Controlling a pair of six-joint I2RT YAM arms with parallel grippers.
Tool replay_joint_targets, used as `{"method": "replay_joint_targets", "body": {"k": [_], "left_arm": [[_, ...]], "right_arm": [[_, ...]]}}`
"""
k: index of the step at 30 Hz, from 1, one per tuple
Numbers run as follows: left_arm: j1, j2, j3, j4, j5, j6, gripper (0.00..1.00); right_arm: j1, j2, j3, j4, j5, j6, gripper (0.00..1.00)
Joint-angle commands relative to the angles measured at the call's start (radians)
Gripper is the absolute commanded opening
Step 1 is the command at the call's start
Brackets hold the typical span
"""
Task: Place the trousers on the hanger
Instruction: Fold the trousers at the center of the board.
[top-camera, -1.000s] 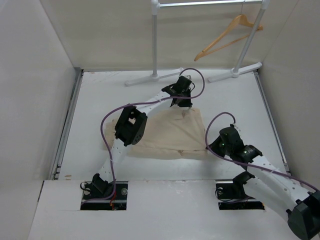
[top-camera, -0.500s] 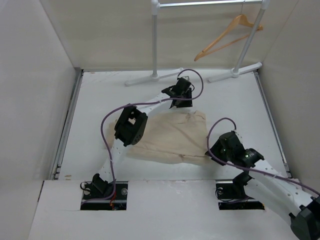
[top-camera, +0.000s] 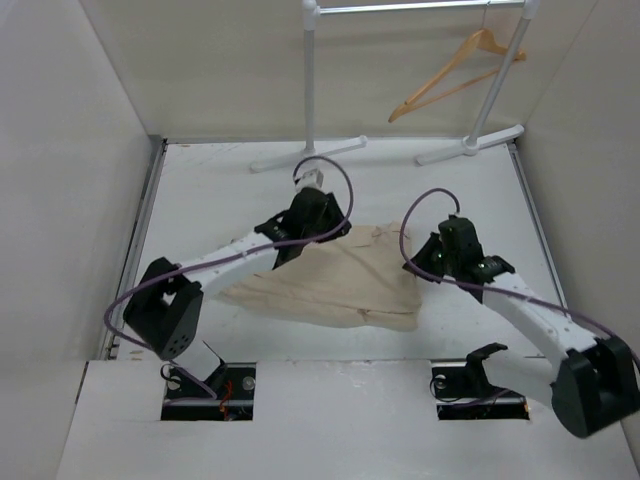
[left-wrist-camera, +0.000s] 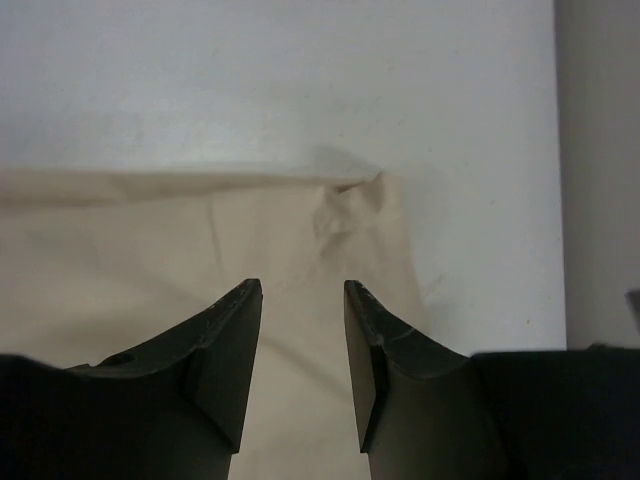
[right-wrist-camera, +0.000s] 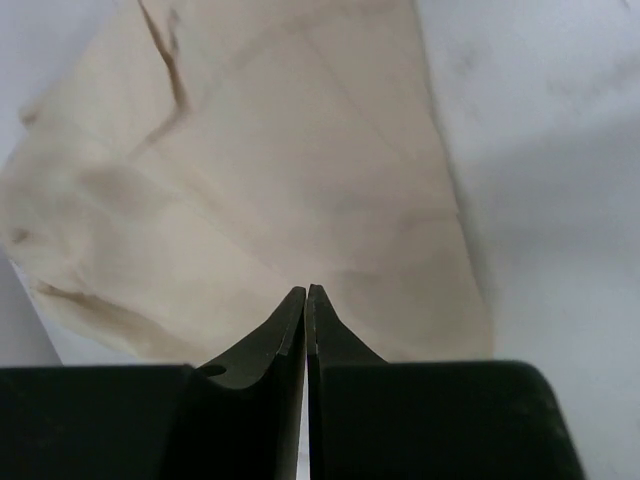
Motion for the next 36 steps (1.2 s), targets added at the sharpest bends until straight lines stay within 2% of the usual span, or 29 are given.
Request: {"method": "replay_joint_targets", "body": {"k": [1,5,8,12,17,23,26,29,33,35,36], "left_arm": [[-0.009,-0.089,-0.238,0.085,-0.051,-0.146,0.36],[0.049,-0.209,-0.47,0.131,-0.057,-0.221,0.36],[0.142,-0.287,-0.593,0.134,-0.068,-0.24,0.36],[0.305,-0.37,-0.692,0.129,-0.042,-0.237,0.37],[0.457,-0.436,-0.71,0.134,0.041,-0.217,0.37],[0.579,-0.471,-0.625,0.083,0.081,-0.142,0.38],[0.659,-0.485,-0.566,0.037,0.124,-0.111,0.38],[0.67,-0.508,-0.507,-0.004,0.147,-0.085,0.38],[0.6,-0.539,-0.44,-0.056,0.125,-0.054,0.38],[0.54,-0.537,-0.414,-0.07,0.105,-0.039,0.38],[0.493,-0.525,-0.391,-0.084,0.086,-0.027,0.37]], "right_arm": [[-0.058,0.174,0.109,0.287,-0.093,-0.068,0.1],[-0.128,0.395,0.159,0.367,-0.09,-0.022,0.1],[-0.142,0.525,0.209,0.334,-0.093,0.0,0.1],[-0.135,0.596,0.268,0.256,-0.041,0.003,0.1],[-0.072,0.676,0.39,0.229,-0.035,0.006,0.11],[-0.026,0.82,0.649,0.165,-0.045,0.006,0.17],[-0.023,0.78,0.7,0.104,-0.012,-0.003,0.33],[-0.024,0.653,0.674,0.081,0.016,-0.052,0.5],[-0.023,0.474,0.682,0.03,-0.007,-0.136,0.58],[-0.026,0.411,0.732,0.021,-0.022,-0.173,0.4],[-0.046,0.397,0.787,0.01,-0.027,-0.179,0.2]]}}
